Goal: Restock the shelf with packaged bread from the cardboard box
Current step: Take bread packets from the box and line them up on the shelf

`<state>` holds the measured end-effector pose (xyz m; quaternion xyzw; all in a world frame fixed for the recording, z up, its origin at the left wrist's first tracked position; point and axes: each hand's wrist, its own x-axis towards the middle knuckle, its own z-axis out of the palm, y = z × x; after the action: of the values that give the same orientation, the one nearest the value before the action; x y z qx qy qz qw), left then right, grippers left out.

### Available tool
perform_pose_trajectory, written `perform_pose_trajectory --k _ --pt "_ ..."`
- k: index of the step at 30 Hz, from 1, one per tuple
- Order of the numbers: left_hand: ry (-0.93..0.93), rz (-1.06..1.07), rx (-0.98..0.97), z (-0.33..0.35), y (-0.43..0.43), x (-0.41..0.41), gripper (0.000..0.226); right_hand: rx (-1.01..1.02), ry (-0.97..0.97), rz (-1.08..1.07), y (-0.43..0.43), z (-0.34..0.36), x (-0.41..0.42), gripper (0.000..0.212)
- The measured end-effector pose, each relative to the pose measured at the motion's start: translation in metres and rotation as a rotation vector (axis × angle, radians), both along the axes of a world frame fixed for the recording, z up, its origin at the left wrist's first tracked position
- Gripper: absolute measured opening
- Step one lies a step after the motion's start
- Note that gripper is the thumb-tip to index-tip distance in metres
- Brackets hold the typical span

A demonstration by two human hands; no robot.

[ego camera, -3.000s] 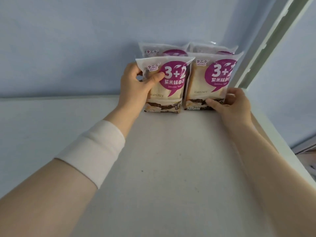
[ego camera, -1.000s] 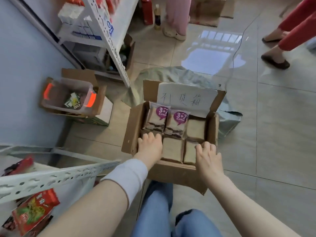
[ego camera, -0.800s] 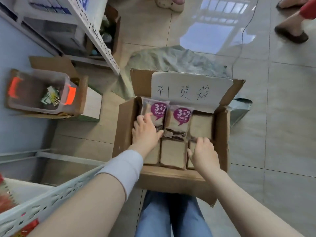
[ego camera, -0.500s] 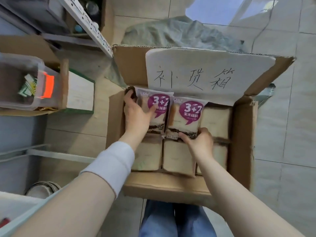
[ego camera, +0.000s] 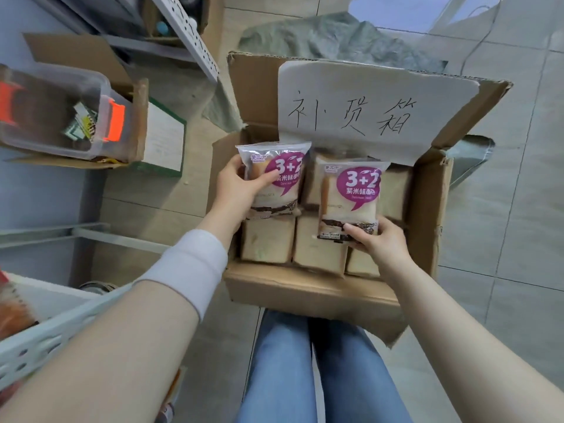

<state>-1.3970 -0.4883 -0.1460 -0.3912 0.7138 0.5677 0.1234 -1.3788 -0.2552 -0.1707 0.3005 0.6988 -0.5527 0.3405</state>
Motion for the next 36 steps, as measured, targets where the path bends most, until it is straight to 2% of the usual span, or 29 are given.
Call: perform_pose_trajectory --k 6,17,21,26,30,33,36 --pt "0.096 0.170 0.011 0.075 0.012 0.082 0.038 -0.005 0.107 0.150 0.042 0.064 0.052 0.026" --pt "0.190 0.614 0.057 0.198 0.058 0.323 0.039 -0.060 0.148 0.496 0.080 0.164 0.193 0.031" --pt "0.227 0.722 0.006 0.236 0.055 0.410 0.026 -0.114 0.161 0.611 0.071 0.197 0.251 0.030" --pt "0.295 0.847 -0.060 0.261 0.043 0.529 0.031 -0.131 0.204 0.774 0.048 0.227 0.323 0.018" --pt "0.335 0.930 -0.110 0.275 0.035 0.616 0.030 -0.150 0.230 0.944 0.018 0.241 0.384 0.022" --pt "0.352 0.975 -0.157 0.293 0.028 0.659 0.032 -0.152 0.255 1.041 -0.010 0.254 0.418 0.030" --pt "0.402 0.984 -0.198 0.324 0.017 0.680 0.033 -0.189 0.323 1.128 -0.044 0.283 0.437 0.025"
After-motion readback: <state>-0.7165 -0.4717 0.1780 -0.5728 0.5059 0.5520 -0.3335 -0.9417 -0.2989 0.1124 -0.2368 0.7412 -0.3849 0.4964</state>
